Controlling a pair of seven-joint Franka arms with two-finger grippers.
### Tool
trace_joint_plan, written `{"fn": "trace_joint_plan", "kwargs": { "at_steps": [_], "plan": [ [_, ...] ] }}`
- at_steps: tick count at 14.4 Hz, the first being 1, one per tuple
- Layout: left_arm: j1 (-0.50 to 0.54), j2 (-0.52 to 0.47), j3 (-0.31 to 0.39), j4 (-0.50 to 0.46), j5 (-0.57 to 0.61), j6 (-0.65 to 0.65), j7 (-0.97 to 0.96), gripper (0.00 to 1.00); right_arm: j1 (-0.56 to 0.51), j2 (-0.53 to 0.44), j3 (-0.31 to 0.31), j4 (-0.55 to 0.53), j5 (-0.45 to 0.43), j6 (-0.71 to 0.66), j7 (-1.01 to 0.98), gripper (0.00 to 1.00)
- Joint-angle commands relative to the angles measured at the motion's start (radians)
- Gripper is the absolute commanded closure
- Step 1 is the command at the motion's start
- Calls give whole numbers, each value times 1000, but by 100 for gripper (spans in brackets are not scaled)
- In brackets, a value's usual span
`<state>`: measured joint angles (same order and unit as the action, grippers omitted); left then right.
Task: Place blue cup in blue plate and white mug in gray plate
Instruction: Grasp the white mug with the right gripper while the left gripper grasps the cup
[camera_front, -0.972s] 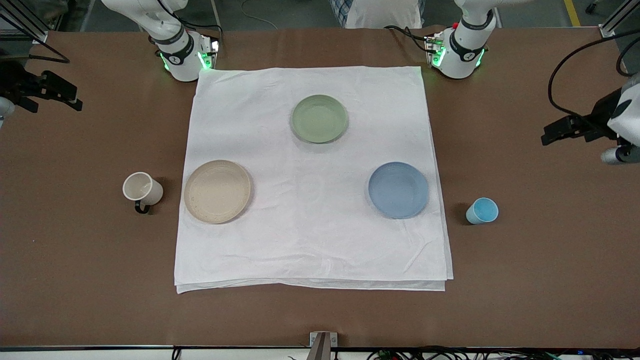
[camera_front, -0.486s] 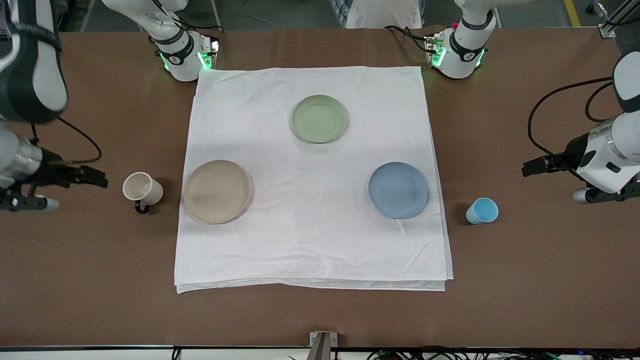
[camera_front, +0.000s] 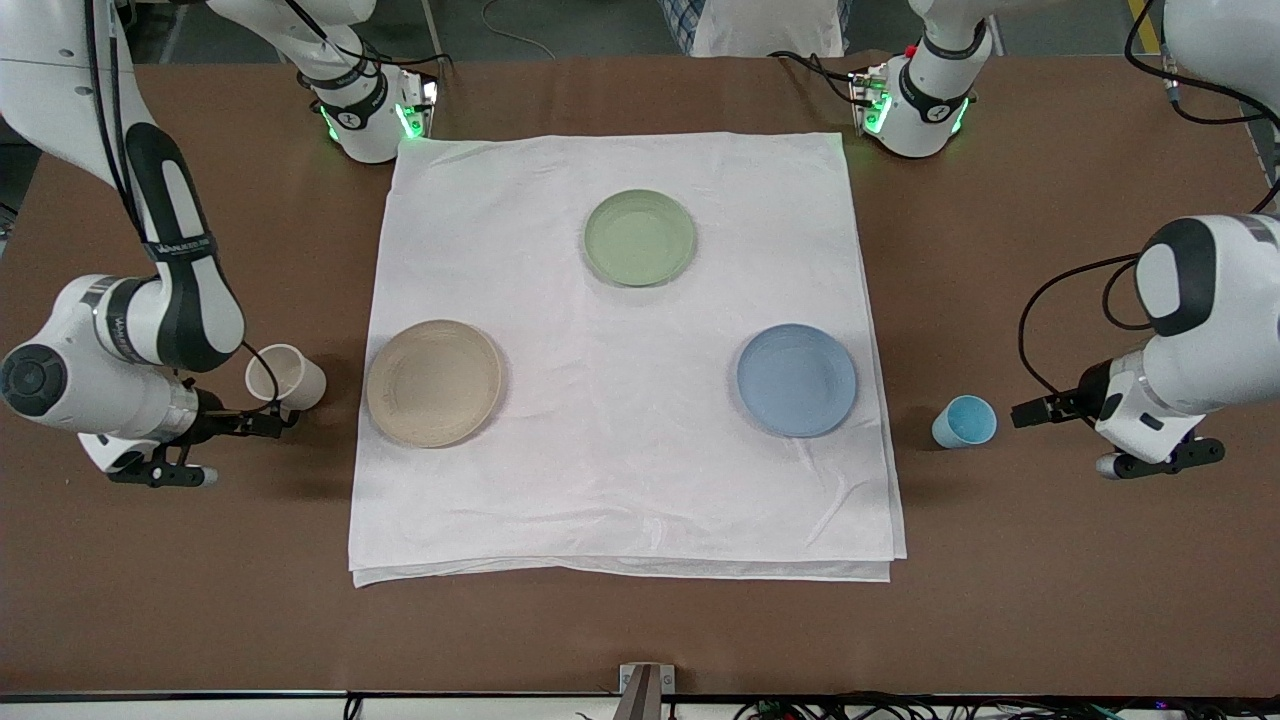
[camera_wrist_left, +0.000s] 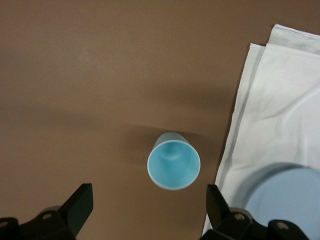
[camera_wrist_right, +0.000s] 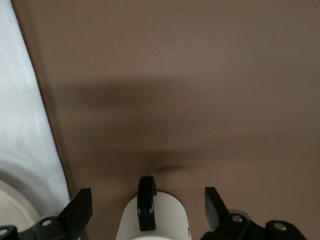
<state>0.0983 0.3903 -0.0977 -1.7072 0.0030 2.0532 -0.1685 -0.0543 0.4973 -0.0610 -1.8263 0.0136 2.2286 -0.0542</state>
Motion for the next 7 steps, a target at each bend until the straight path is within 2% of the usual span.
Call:
{"fn": "trace_joint_plan", "kwargs": {
  "at_steps": [1, 3, 4, 5, 6, 7],
  "plan": [
    [-12, 40, -4, -35, 57, 108, -5, 0, -5, -65, 17, -122, 8, 42, -10, 3],
    [-12, 76, -4, -60, 68, 183, -5, 0, -1, -77, 17, -162, 35, 60, -10, 5],
    [-5, 87, -5, -69, 68, 199, -5, 0, 4, -86, 17, -183, 49, 68, -12, 10],
    [-3, 102, -5, -84, 72, 203, 9, 1, 7, -91, 17, -186, 49, 65, -10, 24],
    [-5, 116, -5, -100, 72, 220, 13, 2, 5, -92, 17, -186, 49, 59, -12, 44],
    [-8, 117, -5, -129, 72, 237, 14, 3, 7, -92, 17, -185, 48, 57, -12, 70]
  ]
}}
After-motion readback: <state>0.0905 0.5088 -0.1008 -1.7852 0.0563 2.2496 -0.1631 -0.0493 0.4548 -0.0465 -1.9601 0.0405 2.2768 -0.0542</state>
